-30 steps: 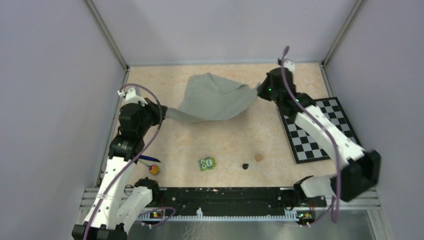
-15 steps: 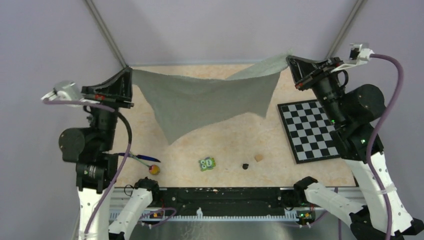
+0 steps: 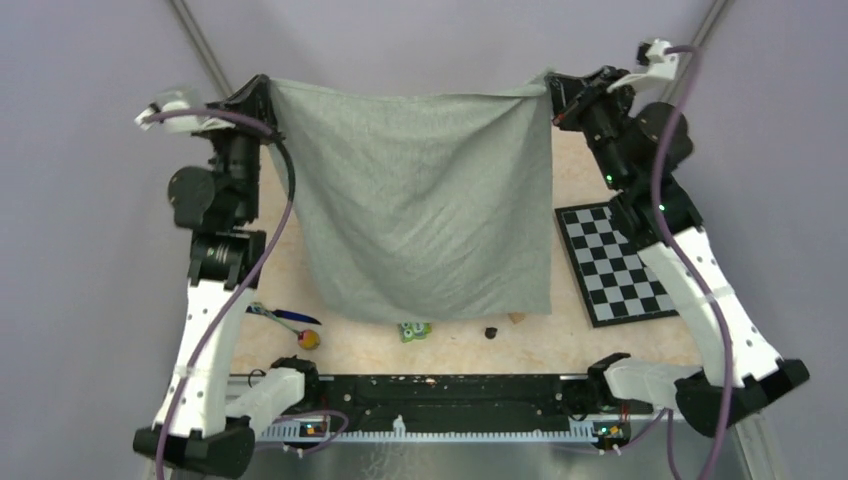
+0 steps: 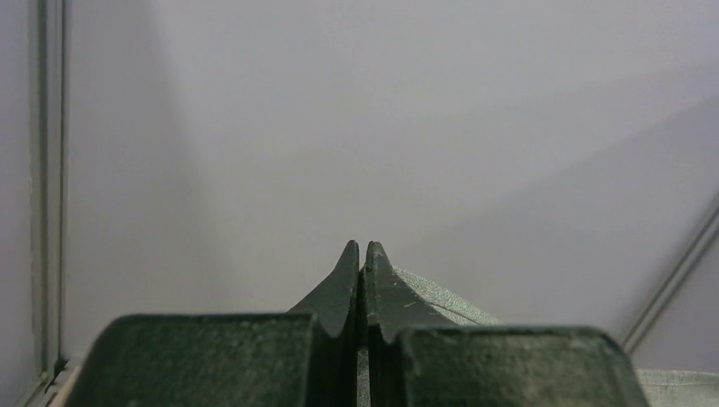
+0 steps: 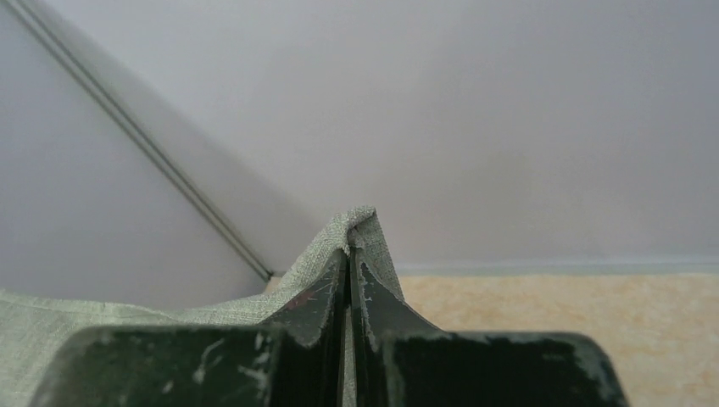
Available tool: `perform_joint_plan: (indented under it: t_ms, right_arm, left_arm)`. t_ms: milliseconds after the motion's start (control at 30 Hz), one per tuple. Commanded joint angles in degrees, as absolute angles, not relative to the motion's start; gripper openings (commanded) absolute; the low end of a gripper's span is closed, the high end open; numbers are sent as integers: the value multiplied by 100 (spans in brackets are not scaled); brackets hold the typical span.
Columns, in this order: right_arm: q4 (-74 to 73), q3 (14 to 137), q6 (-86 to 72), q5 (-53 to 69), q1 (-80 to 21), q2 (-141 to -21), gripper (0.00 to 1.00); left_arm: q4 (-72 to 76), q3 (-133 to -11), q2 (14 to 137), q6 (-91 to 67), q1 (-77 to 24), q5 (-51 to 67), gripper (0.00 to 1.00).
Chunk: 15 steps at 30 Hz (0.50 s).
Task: Fold the napkin into a case and place the utensils inside
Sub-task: Flatten out the napkin at the center of the board.
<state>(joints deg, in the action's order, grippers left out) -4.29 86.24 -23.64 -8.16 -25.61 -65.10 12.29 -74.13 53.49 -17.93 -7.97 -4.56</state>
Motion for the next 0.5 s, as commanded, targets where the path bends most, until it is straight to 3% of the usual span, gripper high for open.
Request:
perform_joint_plan:
  t_ms: [0, 267, 467]
  right_arm:
    - [189, 8453, -2416, -995, -2224, -7178, 0]
    - [956, 8351, -2731, -832, -1617, -8686, 0]
    - [1620, 8933, -2633, -584, -1472, -10469, 0]
  left_arm:
    - [2104, -7252, 5979, -1396, -773, -917, 0]
    - [3397, -6975, 7566, -1068, -712, -1315, 0]
    - [3617, -7651, 9732, -1176, -438, -1140, 0]
